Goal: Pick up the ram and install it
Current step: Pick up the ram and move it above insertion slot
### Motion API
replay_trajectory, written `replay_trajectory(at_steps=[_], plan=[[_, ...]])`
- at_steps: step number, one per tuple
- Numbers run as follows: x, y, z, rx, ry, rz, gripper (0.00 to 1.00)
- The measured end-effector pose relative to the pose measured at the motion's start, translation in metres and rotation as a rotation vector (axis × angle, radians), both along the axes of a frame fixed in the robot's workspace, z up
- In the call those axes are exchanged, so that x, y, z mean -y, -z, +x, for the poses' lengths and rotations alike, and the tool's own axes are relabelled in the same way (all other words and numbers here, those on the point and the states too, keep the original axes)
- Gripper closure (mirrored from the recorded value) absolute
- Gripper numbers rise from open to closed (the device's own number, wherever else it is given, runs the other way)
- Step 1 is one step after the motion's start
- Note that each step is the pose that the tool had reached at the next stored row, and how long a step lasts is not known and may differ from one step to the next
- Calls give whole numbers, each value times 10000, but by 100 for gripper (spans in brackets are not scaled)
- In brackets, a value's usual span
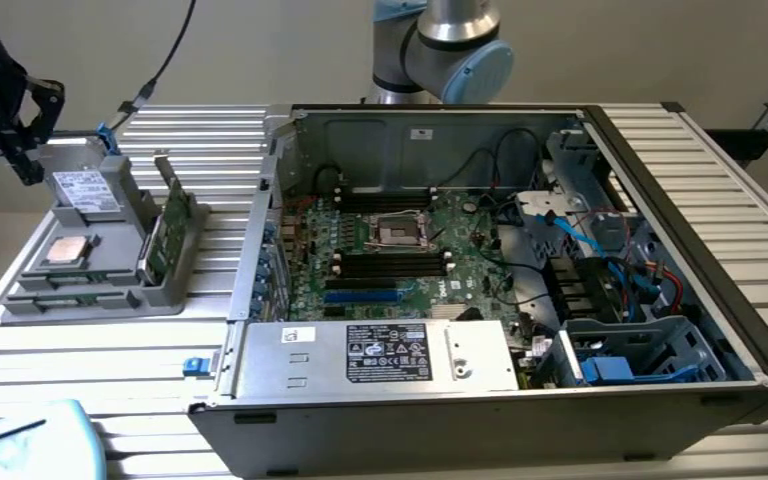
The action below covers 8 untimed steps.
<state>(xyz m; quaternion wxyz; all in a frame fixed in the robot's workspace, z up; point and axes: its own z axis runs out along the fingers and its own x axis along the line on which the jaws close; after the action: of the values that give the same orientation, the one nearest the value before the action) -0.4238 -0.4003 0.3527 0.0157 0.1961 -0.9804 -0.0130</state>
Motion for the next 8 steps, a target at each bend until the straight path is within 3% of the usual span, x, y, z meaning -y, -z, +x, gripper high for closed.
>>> replay_trajectory(at_steps=[6,8], plan=[[0,74,-1,1,-1095,97,89],[0,90,0,-2,-1455,105,89]])
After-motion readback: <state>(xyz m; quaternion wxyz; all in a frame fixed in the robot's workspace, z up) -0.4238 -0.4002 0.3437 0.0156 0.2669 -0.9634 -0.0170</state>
